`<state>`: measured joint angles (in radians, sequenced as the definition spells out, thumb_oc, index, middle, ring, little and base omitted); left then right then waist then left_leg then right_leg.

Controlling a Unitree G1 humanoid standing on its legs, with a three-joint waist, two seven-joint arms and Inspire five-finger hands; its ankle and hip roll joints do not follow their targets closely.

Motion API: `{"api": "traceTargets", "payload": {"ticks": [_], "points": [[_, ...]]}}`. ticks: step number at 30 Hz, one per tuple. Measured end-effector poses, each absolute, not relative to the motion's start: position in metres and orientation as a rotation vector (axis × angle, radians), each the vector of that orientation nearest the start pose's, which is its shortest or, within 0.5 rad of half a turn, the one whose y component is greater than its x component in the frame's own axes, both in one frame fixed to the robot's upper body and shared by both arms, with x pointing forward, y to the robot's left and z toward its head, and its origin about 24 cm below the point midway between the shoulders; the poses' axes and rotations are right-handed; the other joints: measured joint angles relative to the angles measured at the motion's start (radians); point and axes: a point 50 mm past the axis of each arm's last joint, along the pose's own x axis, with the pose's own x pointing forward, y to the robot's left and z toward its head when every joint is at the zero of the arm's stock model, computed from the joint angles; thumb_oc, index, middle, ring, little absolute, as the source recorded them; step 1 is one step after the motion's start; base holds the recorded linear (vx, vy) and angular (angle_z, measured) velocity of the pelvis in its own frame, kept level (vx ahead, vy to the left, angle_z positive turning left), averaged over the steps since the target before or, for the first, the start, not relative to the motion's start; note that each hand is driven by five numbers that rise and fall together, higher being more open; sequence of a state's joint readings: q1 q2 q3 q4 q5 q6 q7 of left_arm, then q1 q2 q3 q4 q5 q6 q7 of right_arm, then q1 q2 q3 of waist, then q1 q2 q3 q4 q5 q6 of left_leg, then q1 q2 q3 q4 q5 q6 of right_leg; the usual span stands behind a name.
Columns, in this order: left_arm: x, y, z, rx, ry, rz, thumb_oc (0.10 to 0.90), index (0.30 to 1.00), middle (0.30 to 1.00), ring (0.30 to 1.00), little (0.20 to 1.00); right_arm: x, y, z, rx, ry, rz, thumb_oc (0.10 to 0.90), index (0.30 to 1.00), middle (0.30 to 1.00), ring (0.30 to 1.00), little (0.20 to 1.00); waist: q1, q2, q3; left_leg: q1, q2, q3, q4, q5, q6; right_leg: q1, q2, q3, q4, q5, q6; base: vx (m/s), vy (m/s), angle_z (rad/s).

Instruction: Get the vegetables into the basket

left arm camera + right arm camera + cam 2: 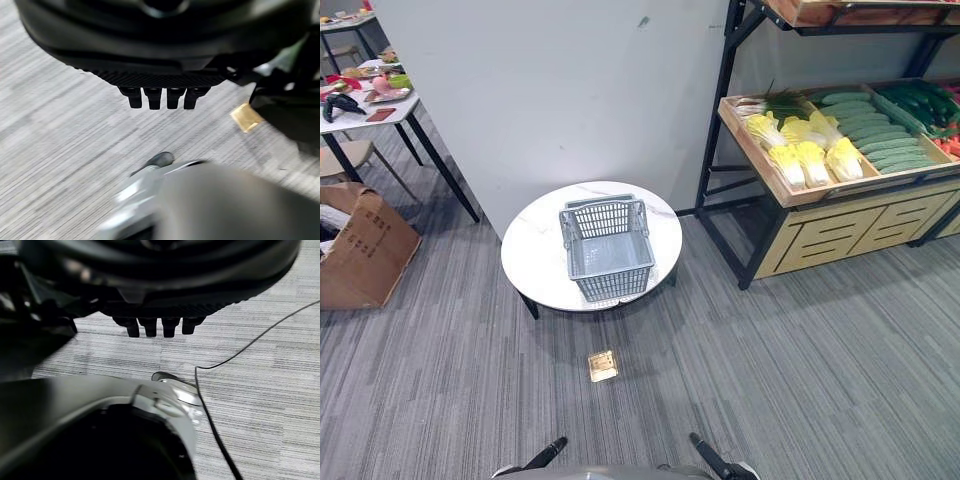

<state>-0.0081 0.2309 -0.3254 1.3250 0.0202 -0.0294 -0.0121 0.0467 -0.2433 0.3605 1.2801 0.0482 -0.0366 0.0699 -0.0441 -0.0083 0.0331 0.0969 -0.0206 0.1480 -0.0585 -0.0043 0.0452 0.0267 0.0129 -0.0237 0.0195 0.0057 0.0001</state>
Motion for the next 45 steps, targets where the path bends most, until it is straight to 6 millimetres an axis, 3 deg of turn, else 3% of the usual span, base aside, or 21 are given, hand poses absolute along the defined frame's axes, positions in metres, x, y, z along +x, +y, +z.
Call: {"api": "traceTargets", "payload": {"ticks": [5,11,16,38,42,44,45], "points": [[0.082,0.219,-0.167,0.416,1.263,-0.17,0.9,1.0,1.0,1.0,1.0,0.074,-0.217,-0.168,-0.336,1.266,0.179,0.9,1.0,1.0,1.0,1.0,-0.007,-0.001,0.021,0.032,-0.003,0.0,-0.03,0.015,-0.002,0.061,0.001,0.0,-0.099,0.049,-0.004,0.0,0.0,0.0],[0.101,0.21,-0.163,0.39,1.177,-0.176,0.9,1.0,1.0,1.0,1.0,0.102,-0.208,-0.163,-0.306,1.168,0.192,0.9,1.0,1.0,1.0,1.0,-0.001,0.001,0.034,0.037,0.001,0.0,-0.033,0.015,-0.002,0.071,0.005,-0.004,-0.106,0.053,-0.006,0.0,0.0,0.01],[0.11,0.207,-0.162,0.394,1.158,-0.182,0.9,1.0,1.0,1.0,1.0,0.105,-0.205,-0.162,-0.298,1.157,0.194,0.9,1.0,1.0,1.0,1.0,-0.006,-0.004,0.043,0.044,0.0,0.002,-0.035,0.013,-0.005,0.078,0.004,-0.002,-0.106,0.052,-0.005,0.0,0.0,0.0],[0.108,0.211,-0.162,0.386,1.172,-0.16,0.9,1.0,1.0,1.0,1.0,0.105,-0.205,-0.162,-0.295,1.157,0.195,0.9,1.0,1.0,1.0,1.0,0.001,-0.012,0.047,0.041,-0.003,0.003,-0.036,0.01,-0.006,0.073,0.001,-0.002,-0.106,0.053,-0.004,0.02,0.05,0.0],[0.108,0.214,-0.161,0.378,1.173,-0.144,0.9,1.0,1.0,1.0,1.0,0.106,-0.204,-0.162,-0.292,1.153,0.2,0.9,1.0,1.0,1.0,1.0,0.002,-0.02,0.052,0.04,-0.006,0.027,-0.036,0.003,0.002,0.064,0.0,0.022,-0.105,0.059,0.005,0.05,0.121,-0.16],[0.109,0.216,-0.161,0.379,1.171,-0.139,0.9,1.0,1.0,1.0,1.0,0.108,-0.203,-0.162,-0.29,1.148,0.203,0.9,1.0,1.0,1.0,1.0,0.001,-0.026,0.058,0.04,-0.009,0.041,-0.036,-0.003,0.007,0.054,0.003,0.029,-0.085,0.067,0.012,0.0,0.102,-0.33],[0.112,0.216,-0.16,0.379,1.165,-0.138,0.9,1.0,1.0,1.0,1.0,0.115,-0.203,-0.16,-0.29,1.13,0.198,0.9,1.0,1.0,1.0,1.0,0.006,-0.016,0.074,0.041,0.002,0.057,-0.037,-0.006,0.012,0.007,0.019,0.024,-0.007,0.066,0.012,-0.04,0.086,-0.49]]}}
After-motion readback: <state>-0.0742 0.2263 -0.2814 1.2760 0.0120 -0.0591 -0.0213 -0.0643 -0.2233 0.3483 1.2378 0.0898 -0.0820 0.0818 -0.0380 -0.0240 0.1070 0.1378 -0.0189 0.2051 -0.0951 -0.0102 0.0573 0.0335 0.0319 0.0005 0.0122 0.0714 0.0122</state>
